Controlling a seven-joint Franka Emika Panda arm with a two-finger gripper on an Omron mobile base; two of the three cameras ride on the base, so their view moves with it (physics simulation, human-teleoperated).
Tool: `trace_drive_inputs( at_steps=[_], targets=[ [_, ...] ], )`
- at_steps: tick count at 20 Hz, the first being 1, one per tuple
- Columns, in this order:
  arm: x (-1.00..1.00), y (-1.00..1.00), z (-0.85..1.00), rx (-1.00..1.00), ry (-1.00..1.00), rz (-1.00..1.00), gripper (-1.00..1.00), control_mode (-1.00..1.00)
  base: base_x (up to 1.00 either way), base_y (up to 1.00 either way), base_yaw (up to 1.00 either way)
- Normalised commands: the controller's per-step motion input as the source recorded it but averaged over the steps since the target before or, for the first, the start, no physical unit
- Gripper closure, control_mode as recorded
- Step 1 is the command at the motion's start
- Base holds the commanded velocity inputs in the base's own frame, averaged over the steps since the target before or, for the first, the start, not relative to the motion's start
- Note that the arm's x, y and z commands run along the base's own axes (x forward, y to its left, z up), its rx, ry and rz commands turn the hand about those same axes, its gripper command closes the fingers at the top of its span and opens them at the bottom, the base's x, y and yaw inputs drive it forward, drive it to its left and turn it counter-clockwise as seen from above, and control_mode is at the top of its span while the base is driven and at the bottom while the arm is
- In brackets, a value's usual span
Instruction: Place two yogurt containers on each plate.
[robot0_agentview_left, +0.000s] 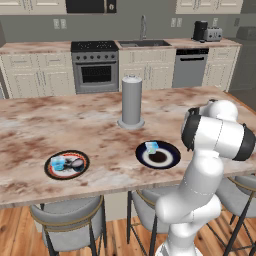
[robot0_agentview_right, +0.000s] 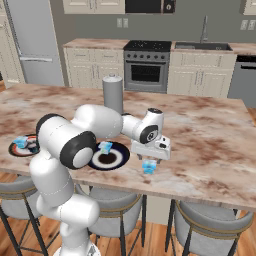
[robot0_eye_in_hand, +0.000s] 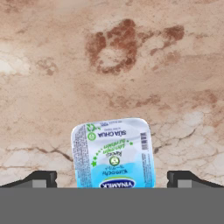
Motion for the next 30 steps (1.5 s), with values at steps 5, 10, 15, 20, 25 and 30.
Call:
trace_drive_inputs(
  at_steps=[5,10,15,20,25,30],
  targets=[
    [0.0,0.01,0.0,0.0,0.0,0.02,-1.0,-1.0,0.0,0.0,0.0],
    [0.0,-0.04,-0.16,0.0,0.0,0.03,-1.0,-1.0,0.0,0.0,0.0],
    [0.0,-0.04,-0.23,0.0,0.0,0.03,-1.0,-1.0,0.0,0.0,0.0],
    [0.0,-0.04,-0.12,0.0,0.0,0.02,-1.0,-1.0,0.0,0.0,0.0],
    [0.0,0.0,-0.02,0.0,0.0,0.0,-1.0,-1.0,0.0,0.0,0.0],
    [0.0,0.0,-0.11,0.0,0.0,0.0,-1.0,-1.0,0.0,0.0,0.0]
  ],
)
